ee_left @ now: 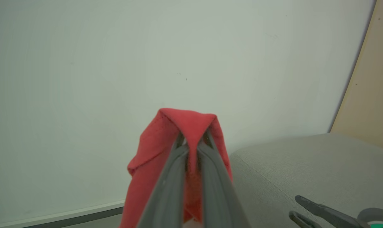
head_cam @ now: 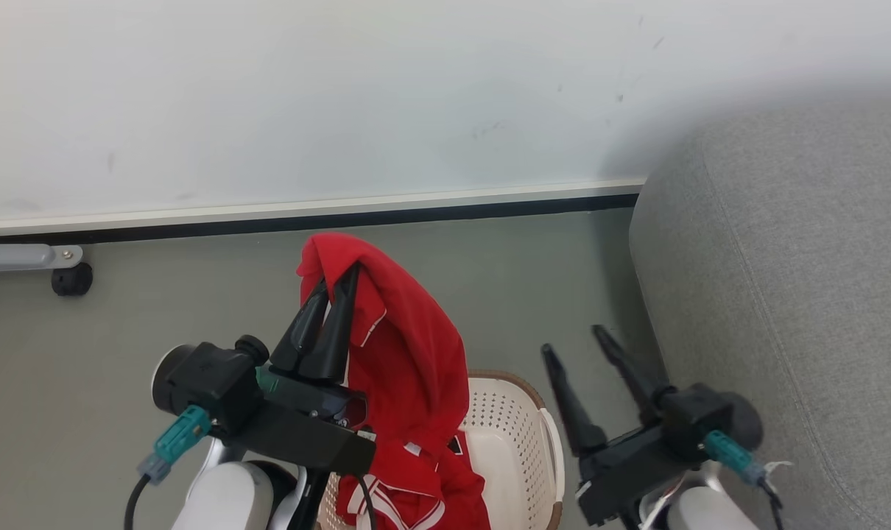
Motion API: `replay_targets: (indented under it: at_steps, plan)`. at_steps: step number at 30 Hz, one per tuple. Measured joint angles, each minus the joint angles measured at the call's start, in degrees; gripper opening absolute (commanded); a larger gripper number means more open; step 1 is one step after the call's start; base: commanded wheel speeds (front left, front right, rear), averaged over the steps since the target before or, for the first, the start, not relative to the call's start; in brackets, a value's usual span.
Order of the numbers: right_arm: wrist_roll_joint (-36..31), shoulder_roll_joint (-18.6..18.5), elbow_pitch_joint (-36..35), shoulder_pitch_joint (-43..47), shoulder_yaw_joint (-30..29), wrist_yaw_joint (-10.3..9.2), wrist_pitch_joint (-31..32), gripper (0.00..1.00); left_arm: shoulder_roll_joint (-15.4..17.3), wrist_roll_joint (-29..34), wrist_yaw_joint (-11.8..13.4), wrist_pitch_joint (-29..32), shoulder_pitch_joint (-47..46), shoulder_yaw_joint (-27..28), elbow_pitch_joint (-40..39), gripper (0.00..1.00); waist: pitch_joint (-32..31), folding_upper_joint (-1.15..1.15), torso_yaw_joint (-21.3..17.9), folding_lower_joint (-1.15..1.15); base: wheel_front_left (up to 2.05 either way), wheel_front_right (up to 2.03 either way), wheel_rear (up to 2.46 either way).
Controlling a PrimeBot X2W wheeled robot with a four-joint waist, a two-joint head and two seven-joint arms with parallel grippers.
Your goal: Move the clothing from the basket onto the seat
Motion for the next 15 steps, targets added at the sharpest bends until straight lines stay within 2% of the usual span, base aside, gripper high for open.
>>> replay_targets:
  at_steps: [6,15]
  plan:
    - [-1.43,1.01,-1.20,-0.83,6.03,2.55,1.16,1.00,-0.24,0.00,0.00,0.68,-0.02,-1.22,-0.15,0.00,-0.10,0.00,0.67,0.00,0.00,0.00,0.00]
    - [-1.99,1.63,-1.05,-4.34,13.61,4.26,3.26,1.00,-0.36,0.00,-0.02,1.45,-0.12,-2.58,-0.12,0.00,-0.09,0.00,1.56,0.00,0.00,0.00,0.00]
